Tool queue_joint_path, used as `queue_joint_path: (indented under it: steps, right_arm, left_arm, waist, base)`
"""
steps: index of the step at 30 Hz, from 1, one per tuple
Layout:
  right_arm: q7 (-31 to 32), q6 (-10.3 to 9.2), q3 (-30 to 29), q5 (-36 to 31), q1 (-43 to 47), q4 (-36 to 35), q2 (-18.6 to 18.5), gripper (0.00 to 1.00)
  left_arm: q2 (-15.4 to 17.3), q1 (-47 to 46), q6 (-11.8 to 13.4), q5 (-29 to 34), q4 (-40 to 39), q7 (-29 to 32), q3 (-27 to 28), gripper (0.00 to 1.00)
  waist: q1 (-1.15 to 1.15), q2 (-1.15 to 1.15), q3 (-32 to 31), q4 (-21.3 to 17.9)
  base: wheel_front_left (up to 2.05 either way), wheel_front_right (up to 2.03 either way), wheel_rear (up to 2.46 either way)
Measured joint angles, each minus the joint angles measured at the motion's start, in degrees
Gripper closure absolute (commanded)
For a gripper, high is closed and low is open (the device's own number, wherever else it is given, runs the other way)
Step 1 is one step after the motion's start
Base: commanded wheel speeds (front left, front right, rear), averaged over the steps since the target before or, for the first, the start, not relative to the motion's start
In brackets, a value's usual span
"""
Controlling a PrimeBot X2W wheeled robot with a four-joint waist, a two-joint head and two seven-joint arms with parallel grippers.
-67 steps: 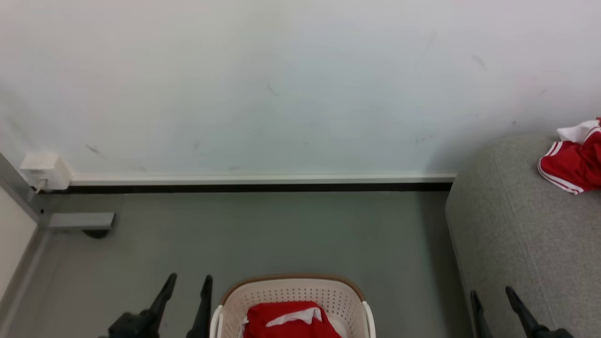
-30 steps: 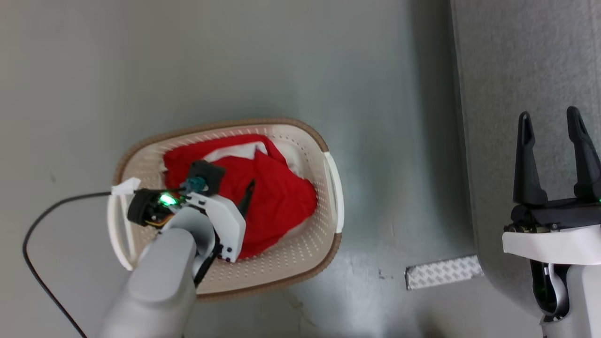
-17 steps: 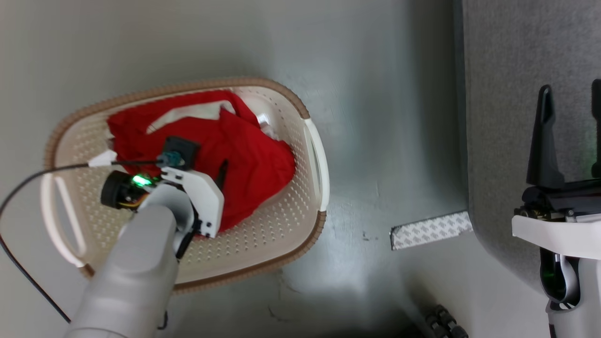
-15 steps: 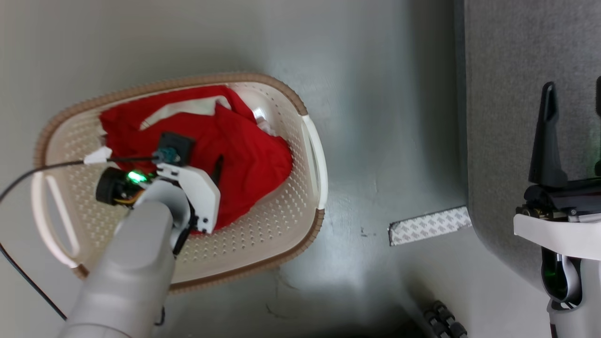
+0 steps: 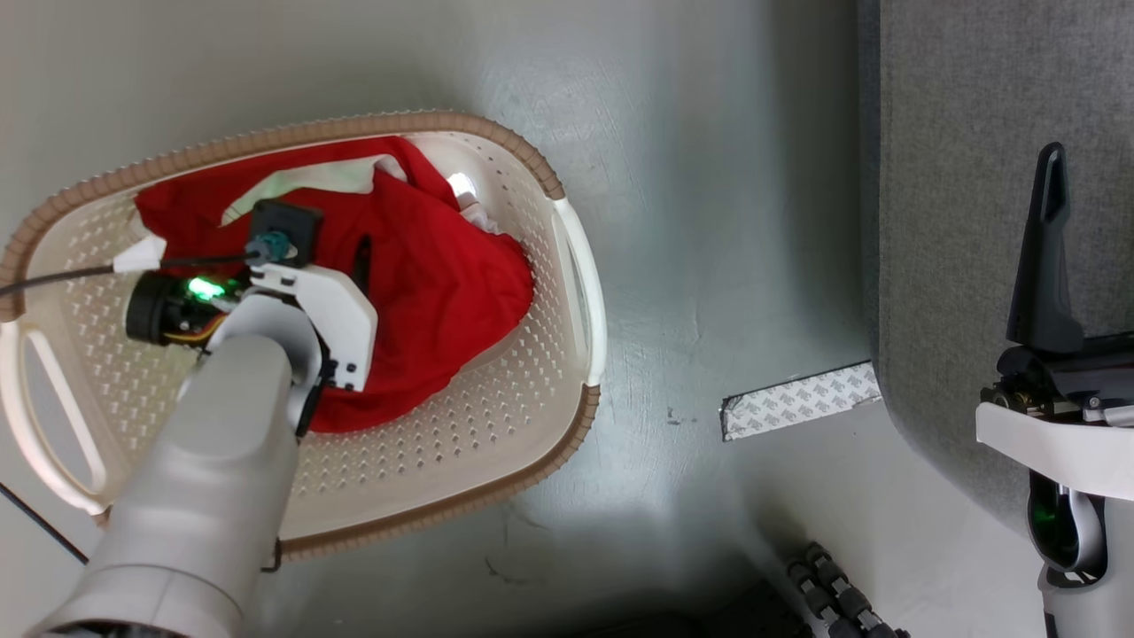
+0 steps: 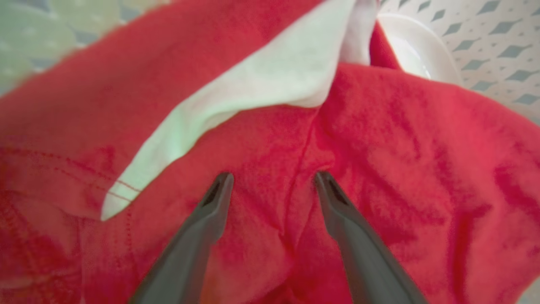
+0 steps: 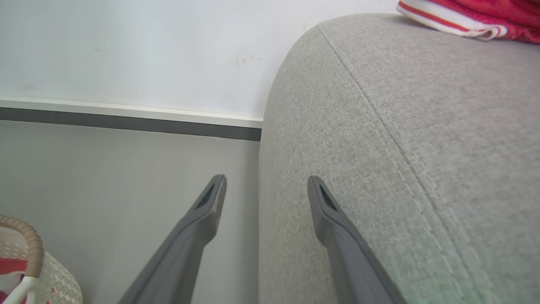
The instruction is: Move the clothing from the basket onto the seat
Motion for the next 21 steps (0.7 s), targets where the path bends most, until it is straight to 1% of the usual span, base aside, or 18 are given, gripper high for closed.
queue_joint_path:
  steps: [7,11,21]
  right_arm:
    - [0.0,0.0,0.1,-0.1,0.8,-0.8,-0.1,0.0]
    - [-0.1,0.0,0.1,-0.4,2.0,-1.2,-0.2,0.0]
    - [-0.3,0.0,-1.1,-1.3,4.3,-2.4,-0.3,0.0]
  left_arm:
    - [0.0,-1.8,0.0,0.1,2.7,-0.2,-0.8,0.0]
    - [-0.7,-2.8,0.0,0.1,3.7,-0.3,-1.4,0.0]
    - [-2.5,-3.9,-1.2,0.1,5.9,-0.2,-3.3,0.0]
  waist:
    - [0.0,0.0,0.8,-0.3]
    - [-0.01,0.0,1.0,0.0]
    - [0.0,0.0,1.4,0.7]
  base:
    - [0.0,0.0,0.0]
    - [0.0,0.0,0.0]
    - [0.0,0.0,0.0]
